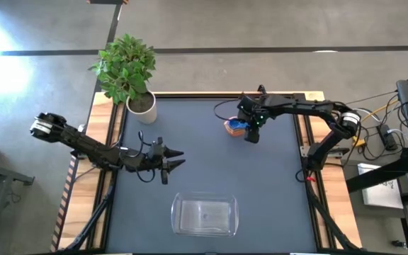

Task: Nest measuring cups in basket
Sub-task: Put the stacked measuring cups into the transparent bin

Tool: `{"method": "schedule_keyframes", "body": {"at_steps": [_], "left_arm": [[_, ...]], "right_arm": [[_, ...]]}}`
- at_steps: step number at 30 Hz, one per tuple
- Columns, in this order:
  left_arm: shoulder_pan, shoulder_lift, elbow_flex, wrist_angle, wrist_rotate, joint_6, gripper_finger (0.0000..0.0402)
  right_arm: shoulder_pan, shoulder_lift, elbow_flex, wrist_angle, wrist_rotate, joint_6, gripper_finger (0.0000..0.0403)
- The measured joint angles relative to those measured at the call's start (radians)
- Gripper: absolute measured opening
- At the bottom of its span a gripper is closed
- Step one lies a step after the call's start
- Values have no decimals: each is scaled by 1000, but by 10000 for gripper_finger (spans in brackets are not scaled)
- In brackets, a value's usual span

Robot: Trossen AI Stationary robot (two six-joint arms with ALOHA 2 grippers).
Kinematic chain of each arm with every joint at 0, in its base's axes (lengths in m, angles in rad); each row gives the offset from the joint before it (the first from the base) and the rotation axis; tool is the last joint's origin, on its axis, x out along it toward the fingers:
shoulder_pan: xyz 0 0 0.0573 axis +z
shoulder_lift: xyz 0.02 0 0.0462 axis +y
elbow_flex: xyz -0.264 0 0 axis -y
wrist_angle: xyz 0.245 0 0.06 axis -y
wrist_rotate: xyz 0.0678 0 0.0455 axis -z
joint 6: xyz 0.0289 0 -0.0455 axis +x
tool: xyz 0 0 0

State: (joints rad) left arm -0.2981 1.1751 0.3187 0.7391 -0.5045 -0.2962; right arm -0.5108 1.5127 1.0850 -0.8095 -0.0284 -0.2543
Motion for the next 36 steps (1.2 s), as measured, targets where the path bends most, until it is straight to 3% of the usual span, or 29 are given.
{"method": "schedule_keyframes", "body": {"at_steps": [11,26,31,36], "left_arm": [[0,-31,0,1,-7,15,137],[-2,-43,0,13,-9,60,137],[-2,-45,-31,62,-9,79,137],[-2,-53,-131,262,-10,83,137]], "right_arm": [[46,0,-6,15,-12,6,133],[79,-9,-100,186,-85,28,132],[95,-76,-134,252,-87,46,132],[117,-177,-156,262,-88,71,132]]}}
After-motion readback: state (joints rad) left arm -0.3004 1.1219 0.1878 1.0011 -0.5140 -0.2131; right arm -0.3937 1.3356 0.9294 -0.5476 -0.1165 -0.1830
